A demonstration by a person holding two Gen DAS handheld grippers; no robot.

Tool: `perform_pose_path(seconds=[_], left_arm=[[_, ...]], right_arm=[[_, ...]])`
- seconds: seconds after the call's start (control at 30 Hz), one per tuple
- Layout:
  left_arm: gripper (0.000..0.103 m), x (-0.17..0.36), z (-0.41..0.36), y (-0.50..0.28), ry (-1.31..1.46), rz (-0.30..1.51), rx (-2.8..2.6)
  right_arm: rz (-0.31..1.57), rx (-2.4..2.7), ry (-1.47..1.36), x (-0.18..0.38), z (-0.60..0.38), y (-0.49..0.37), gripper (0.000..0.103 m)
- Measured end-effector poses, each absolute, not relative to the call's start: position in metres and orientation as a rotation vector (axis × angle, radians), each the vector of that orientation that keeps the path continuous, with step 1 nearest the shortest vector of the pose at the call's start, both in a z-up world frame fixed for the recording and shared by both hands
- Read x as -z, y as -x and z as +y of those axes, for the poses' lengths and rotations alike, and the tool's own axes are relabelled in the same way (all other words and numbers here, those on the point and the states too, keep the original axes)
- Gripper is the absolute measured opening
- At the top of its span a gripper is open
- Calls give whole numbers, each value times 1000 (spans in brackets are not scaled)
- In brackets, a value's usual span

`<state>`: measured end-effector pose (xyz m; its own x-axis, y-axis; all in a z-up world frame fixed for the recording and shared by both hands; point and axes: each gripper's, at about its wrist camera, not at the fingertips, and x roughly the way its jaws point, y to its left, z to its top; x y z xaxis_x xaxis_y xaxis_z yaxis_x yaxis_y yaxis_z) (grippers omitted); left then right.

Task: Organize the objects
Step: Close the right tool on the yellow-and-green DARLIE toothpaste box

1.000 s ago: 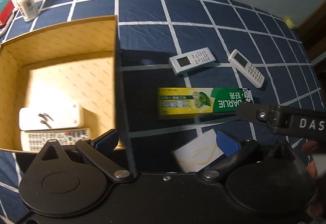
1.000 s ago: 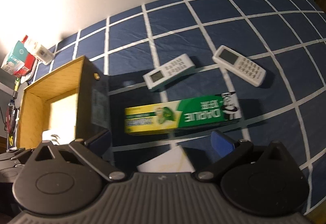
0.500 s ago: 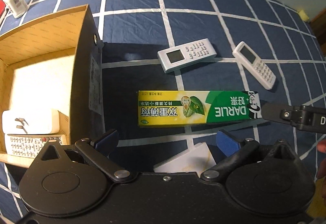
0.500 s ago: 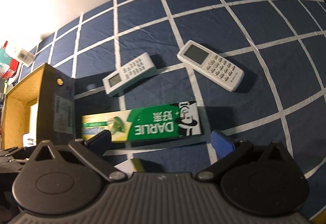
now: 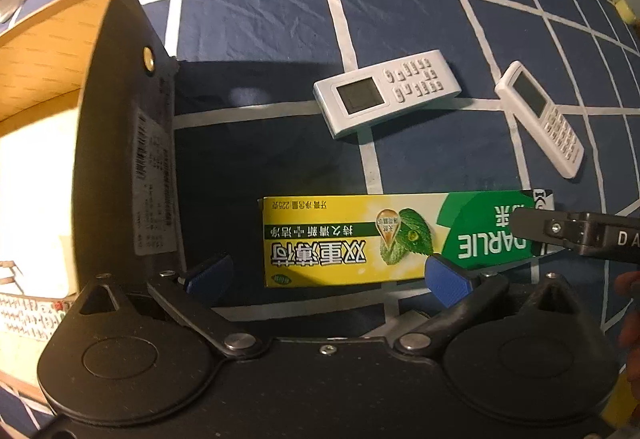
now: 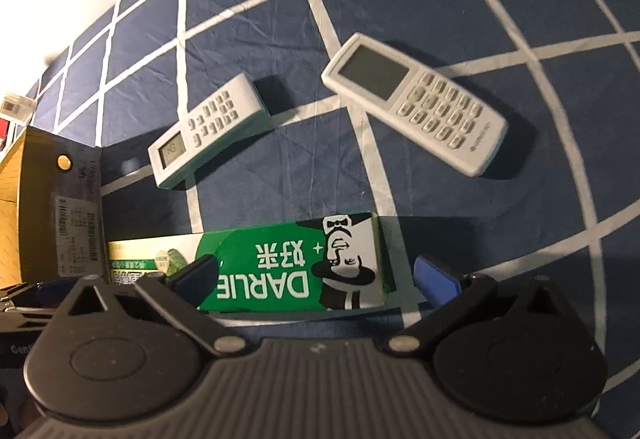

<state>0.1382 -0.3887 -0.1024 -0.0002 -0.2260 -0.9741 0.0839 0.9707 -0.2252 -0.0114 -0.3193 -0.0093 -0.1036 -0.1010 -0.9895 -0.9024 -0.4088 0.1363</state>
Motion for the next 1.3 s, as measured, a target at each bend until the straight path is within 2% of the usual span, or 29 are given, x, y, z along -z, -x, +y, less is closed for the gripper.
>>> perform_pose_path(seconds=[0.57, 1.3], left_arm=[[103, 140, -395, -147, 191, 1640, 328], [103, 136, -397, -151, 219, 1619, 286]], right_arm=[[1202, -1507, 1557, 45, -321, 30, 103], [1215, -1493, 1536, 43, -322, 32, 103]])
